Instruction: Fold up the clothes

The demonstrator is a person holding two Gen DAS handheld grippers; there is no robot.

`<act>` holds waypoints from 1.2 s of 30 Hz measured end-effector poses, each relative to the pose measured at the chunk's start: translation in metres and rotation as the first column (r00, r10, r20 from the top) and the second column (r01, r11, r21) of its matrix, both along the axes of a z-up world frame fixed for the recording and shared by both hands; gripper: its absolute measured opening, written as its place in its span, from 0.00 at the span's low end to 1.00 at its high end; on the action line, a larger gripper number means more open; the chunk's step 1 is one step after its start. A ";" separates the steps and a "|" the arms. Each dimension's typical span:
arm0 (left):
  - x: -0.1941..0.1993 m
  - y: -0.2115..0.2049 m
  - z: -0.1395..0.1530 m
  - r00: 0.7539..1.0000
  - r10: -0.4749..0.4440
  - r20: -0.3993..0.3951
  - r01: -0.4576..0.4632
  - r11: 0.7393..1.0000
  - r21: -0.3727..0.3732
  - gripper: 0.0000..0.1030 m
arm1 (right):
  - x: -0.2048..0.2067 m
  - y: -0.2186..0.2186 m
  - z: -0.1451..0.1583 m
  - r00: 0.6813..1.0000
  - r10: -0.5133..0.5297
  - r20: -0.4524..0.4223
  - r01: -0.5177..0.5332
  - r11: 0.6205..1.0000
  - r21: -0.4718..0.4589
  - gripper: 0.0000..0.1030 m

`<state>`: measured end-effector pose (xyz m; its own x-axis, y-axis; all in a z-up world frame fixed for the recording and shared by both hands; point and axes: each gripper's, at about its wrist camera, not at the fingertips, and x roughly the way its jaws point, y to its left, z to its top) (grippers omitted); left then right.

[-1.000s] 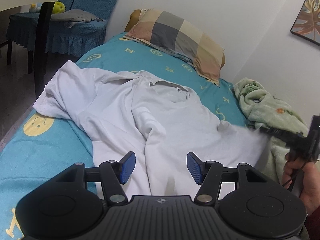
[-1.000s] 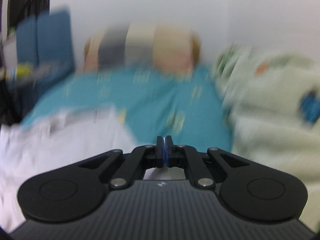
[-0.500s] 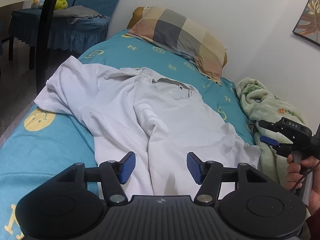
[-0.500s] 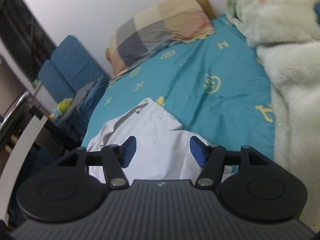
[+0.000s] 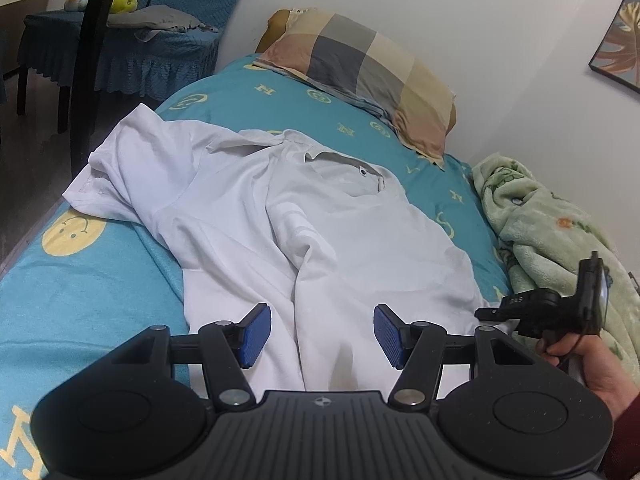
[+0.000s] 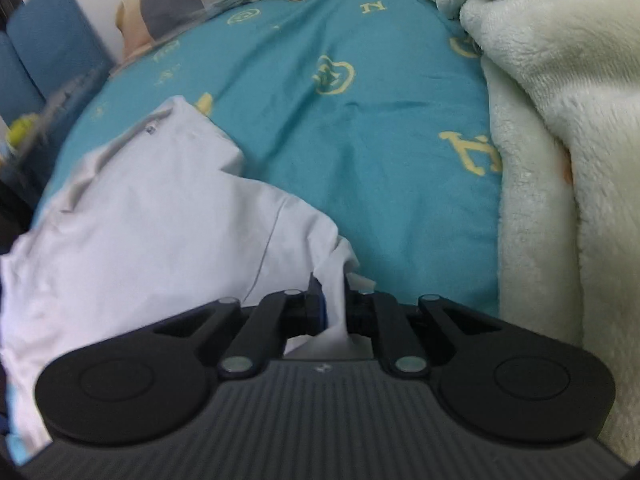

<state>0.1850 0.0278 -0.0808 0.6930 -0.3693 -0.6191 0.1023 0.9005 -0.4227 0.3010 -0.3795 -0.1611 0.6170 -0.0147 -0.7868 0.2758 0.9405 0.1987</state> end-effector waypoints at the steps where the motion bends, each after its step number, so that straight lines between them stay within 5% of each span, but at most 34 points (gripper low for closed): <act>1: 0.000 0.000 0.001 1.000 0.000 0.004 0.000 1.000 -0.001 0.58 | 0.002 0.003 0.010 1.000 0.001 0.029 0.000 0.999 -0.051 0.06; 7: -0.003 0.001 0.008 0.999 -0.006 0.033 0.007 1.000 -0.022 0.58 | 0.022 0.016 0.082 0.971 0.038 0.238 0.052 0.932 -0.359 0.05; 12: -0.003 0.001 0.011 0.999 -0.014 0.048 0.015 1.000 -0.020 0.58 | 0.061 0.005 0.056 0.985 0.001 0.174 0.084 0.874 -0.479 0.06; 16: 0.007 0.005 0.001 1.000 0.007 0.002 -0.007 1.000 0.022 0.58 | 0.081 -0.016 -0.008 0.998 -0.046 0.041 0.059 0.909 -0.412 0.06; 19: 0.016 0.011 -0.008 0.999 0.022 -0.043 -0.021 1.000 0.017 0.58 | 0.078 -0.024 -0.031 0.996 -0.075 0.043 0.084 0.946 -0.314 0.08; 23: 0.024 0.014 -0.015 0.996 0.026 -0.081 -0.023 0.999 0.046 0.58 | 0.059 -0.026 -0.013 0.990 -0.104 0.094 0.121 0.973 -0.199 0.13; 27: 0.019 0.012 -0.008 0.998 0.012 -0.068 -0.008 0.998 0.063 0.58 | 0.025 -0.022 0.017 0.981 -0.110 0.159 0.122 0.990 -0.068 0.64; 30: 0.012 0.011 0.000 0.999 0.010 -0.051 -0.006 0.998 0.070 0.58 | -0.016 -0.012 0.040 0.980 -0.081 0.180 0.084 0.996 -0.011 0.66; 36: -0.005 0.016 0.020 1.000 0.022 -0.015 -0.021 0.998 0.067 0.58 | -0.095 0.072 0.049 0.982 0.179 0.057 -0.179 0.984 0.010 0.66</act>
